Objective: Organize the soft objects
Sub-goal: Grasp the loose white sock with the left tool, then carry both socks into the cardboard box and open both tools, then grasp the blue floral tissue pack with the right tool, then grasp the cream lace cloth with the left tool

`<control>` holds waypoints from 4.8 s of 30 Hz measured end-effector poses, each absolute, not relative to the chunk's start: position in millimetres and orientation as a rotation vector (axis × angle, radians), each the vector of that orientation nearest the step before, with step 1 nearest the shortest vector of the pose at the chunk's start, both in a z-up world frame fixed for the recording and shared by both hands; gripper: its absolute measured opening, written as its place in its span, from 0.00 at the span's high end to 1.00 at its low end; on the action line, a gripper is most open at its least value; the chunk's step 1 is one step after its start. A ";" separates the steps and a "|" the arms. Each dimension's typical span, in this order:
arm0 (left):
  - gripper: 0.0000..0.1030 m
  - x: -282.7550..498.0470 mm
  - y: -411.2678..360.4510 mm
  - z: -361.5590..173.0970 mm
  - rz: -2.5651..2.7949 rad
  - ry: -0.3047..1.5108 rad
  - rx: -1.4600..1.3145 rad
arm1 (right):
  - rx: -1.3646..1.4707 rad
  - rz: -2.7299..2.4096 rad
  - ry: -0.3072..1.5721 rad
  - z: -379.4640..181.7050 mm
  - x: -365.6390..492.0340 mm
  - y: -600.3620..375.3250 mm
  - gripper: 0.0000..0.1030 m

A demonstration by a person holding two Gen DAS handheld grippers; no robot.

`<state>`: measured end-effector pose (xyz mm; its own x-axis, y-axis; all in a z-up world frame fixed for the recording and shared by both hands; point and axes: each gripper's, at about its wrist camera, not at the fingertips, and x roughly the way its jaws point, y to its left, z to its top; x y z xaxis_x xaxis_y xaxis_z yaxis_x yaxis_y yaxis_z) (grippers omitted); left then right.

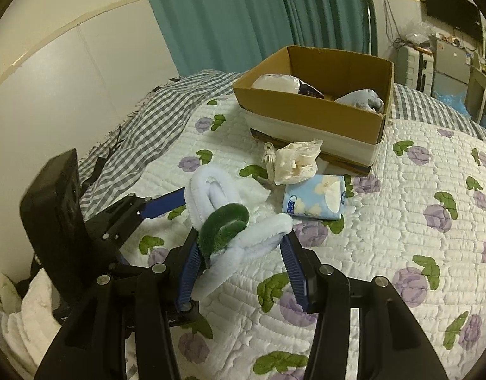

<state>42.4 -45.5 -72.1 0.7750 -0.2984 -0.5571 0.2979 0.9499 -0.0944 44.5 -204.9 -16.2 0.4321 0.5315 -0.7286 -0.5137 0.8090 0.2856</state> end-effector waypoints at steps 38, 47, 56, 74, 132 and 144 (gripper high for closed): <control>0.78 48.5 -40.5 -81.2 -0.248 0.688 0.042 | -0.039 0.546 0.928 -16.2 50.5 -225.2 0.52; 0.78 63.2 -30.3 -47.5 -0.163 0.689 0.050 | -0.084 0.396 0.806 7.7 71.4 -231.0 0.52; 0.78 108.1 -35.3 21.2 -0.179 0.585 0.069 | -0.135 0.315 0.669 52.2 131.6 -215.3 0.52; 0.24 247.8 -68.1 3.5 -0.049 0.547 0.213 | -0.018 0.207 0.663 18.9 263.4 -226.6 0.12; 0.18 90.5 -34.9 -83.3 -0.013 0.708 0.089 | -0.025 0.305 0.903 -65.6 109.0 -230.9 0.28; 0.18 115.8 -96.4 -105.3 -0.137 0.788 0.100 | 0.103 0.220 0.871 -52.8 128.5 -276.2 0.28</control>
